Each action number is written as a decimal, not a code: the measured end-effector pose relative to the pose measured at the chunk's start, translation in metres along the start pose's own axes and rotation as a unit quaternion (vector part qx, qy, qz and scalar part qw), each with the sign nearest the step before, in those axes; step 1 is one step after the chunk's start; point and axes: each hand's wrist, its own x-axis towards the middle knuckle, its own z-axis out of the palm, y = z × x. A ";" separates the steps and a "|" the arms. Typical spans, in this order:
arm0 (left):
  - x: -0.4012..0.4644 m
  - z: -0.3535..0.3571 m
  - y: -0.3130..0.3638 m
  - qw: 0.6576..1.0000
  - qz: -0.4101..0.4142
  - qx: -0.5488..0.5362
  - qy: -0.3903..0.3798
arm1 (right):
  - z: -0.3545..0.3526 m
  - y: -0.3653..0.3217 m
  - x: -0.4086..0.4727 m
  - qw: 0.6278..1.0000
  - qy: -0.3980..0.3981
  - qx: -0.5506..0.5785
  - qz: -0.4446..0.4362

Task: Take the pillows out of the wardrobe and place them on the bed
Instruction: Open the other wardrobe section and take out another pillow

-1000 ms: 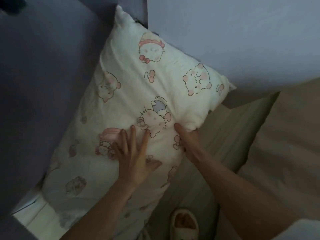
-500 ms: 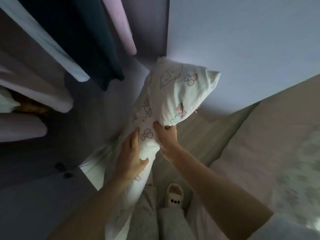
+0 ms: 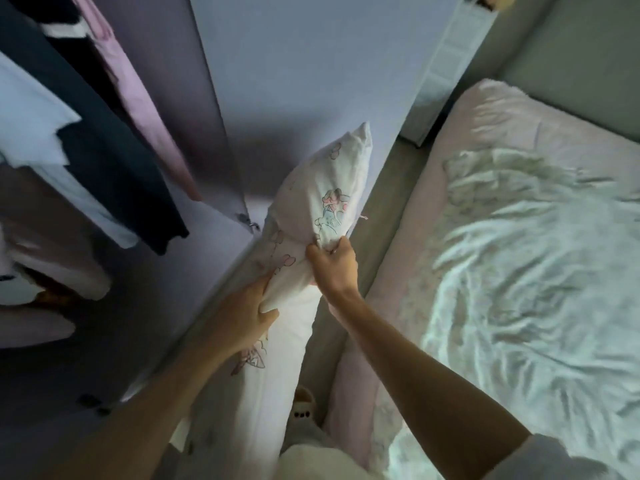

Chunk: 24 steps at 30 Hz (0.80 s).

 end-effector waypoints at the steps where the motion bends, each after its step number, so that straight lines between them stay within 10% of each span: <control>1: -0.001 -0.003 0.024 0.999 0.027 -0.004 -0.020 | -0.026 -0.005 -0.011 0.999 0.030 0.005 -0.011; 11: -0.040 -0.012 0.159 0.964 0.170 -0.003 -0.206 | -0.162 0.014 -0.116 0.960 0.253 0.086 -0.085; 24: -0.114 0.027 0.438 0.821 0.461 -0.004 -0.337 | -0.373 0.021 -0.295 0.721 0.642 0.207 -0.157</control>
